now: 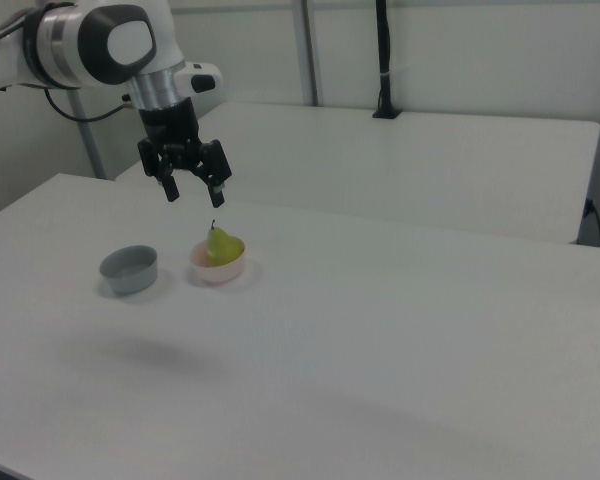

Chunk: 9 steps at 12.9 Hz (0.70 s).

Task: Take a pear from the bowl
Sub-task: 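Lower the open gripper down over the green pear in the pink bowl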

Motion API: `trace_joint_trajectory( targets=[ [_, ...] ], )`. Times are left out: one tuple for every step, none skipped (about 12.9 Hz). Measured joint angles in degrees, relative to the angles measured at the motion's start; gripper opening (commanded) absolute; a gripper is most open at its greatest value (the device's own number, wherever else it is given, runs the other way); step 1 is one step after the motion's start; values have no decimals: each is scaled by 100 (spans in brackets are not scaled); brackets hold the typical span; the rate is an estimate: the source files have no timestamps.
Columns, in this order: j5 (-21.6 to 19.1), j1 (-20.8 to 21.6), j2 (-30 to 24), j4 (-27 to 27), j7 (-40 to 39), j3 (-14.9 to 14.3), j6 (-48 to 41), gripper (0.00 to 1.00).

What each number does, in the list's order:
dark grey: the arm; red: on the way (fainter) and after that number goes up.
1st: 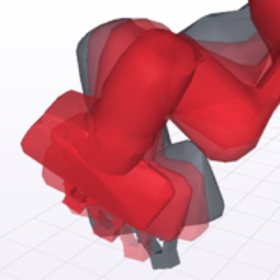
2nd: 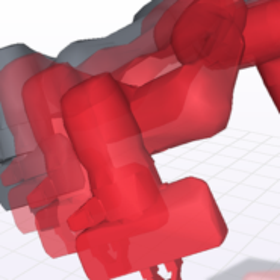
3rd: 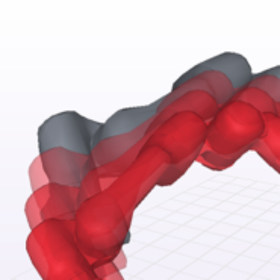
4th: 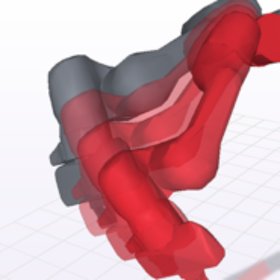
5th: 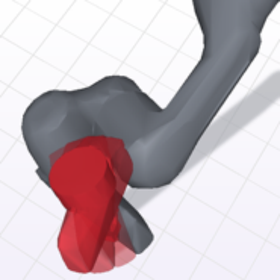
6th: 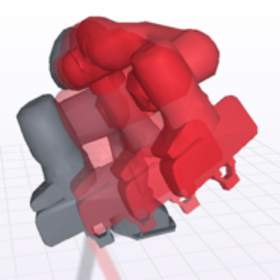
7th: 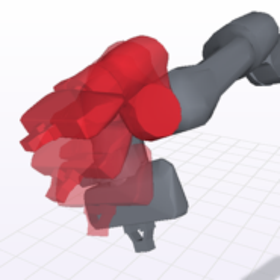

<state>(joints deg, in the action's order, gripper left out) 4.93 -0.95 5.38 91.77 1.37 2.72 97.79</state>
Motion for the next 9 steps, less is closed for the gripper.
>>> trace_joint_trajectory(
  targets=[
    [-5,9,87,0,-210,36,226,100],
    [-10,59,176,0,-365,54,479,100],
    [-11,122,259,-1,-438,67,699,100],
    [-11,169,329,0,-463,75,852,100],
    [-11,260,474,1,-474,87,1107,100],
    [-11,345,645,2,-474,93,1328,100],
    [-11,415,829,3,-475,97,1537,100],
    [-11,455,964,4,-475,98,1709,100],
    [-11,506,1166,4,-475,100,1978,100]
  ],
)
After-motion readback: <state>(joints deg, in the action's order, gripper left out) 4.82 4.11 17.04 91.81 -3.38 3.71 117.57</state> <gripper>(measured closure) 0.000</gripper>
